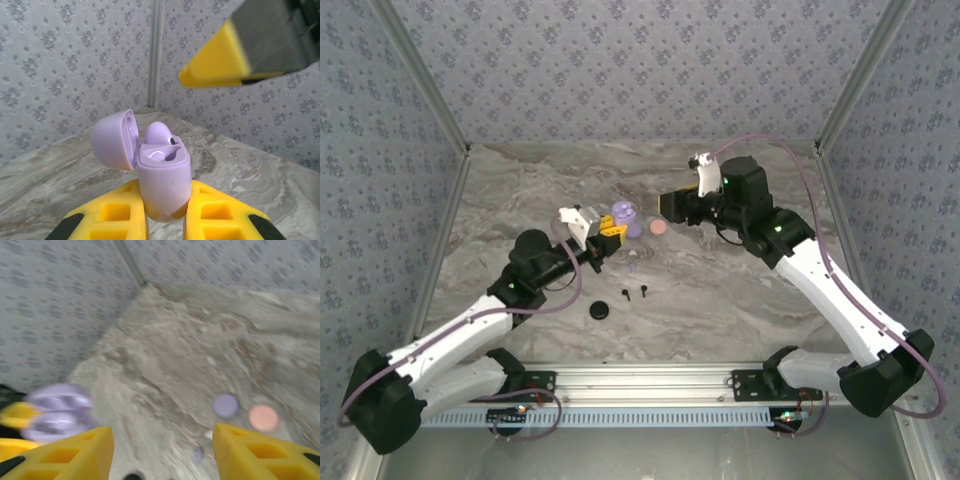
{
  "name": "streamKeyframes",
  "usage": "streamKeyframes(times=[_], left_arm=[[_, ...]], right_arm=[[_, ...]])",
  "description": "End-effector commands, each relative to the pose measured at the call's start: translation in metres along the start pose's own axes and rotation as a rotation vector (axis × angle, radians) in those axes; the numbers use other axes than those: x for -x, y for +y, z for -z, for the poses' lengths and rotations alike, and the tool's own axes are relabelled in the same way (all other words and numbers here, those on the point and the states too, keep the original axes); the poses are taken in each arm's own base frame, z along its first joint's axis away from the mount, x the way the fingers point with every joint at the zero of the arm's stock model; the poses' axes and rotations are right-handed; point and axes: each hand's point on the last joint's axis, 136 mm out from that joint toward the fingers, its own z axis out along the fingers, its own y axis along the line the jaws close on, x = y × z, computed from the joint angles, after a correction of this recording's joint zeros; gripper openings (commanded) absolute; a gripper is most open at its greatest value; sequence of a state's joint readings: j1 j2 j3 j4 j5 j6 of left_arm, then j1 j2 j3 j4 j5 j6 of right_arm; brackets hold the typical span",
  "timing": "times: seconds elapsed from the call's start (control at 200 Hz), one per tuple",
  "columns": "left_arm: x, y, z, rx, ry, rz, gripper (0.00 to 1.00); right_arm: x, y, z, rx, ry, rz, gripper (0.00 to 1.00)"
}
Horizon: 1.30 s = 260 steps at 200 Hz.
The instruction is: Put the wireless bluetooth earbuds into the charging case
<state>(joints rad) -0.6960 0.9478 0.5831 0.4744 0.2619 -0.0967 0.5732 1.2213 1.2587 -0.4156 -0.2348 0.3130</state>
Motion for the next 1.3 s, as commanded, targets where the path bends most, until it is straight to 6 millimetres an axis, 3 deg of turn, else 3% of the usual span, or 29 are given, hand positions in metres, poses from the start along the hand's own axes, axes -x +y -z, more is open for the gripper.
streamKeyframes(times=[0.0,0.02,0.03,0.065,0.205,0.4,0.565,0.59,0.934,1.294], left_arm=[[-0.003,0.008,0.016,0.073,0.013,-0.032,0.00],[-0.004,0.009,0.018,0.083,0.016,-0.033,0.00],[-0.005,0.009,0.019,0.086,0.019,-0.033,0.00],[-0.005,0.010,0.023,0.097,0.018,-0.034,0.00],[-0.005,0.013,0.037,0.135,0.009,-0.034,0.00],[-0.004,0.015,0.048,0.162,0.005,-0.040,0.00],[-0.003,0.015,0.051,0.166,0.001,-0.038,0.00],[-0.003,0.015,0.052,0.165,0.001,-0.038,0.00],[-0.003,0.015,0.052,0.167,0.002,-0.042,0.00],[-0.002,0.016,0.051,0.173,0.002,-0.048,0.00]], right_arm=[[-0.059,-0.043,-0.027,-0.153,0.194,-0.024,0.56],[-0.062,-0.044,-0.031,-0.156,0.205,-0.025,0.55],[-0.075,-0.049,-0.036,-0.164,0.237,-0.031,0.55],[-0.093,-0.055,-0.047,-0.172,0.286,-0.040,0.55],[-0.141,-0.064,-0.086,-0.184,0.423,-0.039,0.52],[-0.187,-0.063,-0.132,-0.164,0.549,-0.033,0.48],[-0.214,-0.068,-0.157,-0.164,0.613,-0.032,0.48],[-0.202,-0.064,-0.164,-0.152,0.588,-0.029,0.48],[-0.212,-0.067,-0.190,-0.149,0.616,-0.015,0.47],[-0.223,-0.061,-0.202,-0.129,0.647,-0.020,0.45]])
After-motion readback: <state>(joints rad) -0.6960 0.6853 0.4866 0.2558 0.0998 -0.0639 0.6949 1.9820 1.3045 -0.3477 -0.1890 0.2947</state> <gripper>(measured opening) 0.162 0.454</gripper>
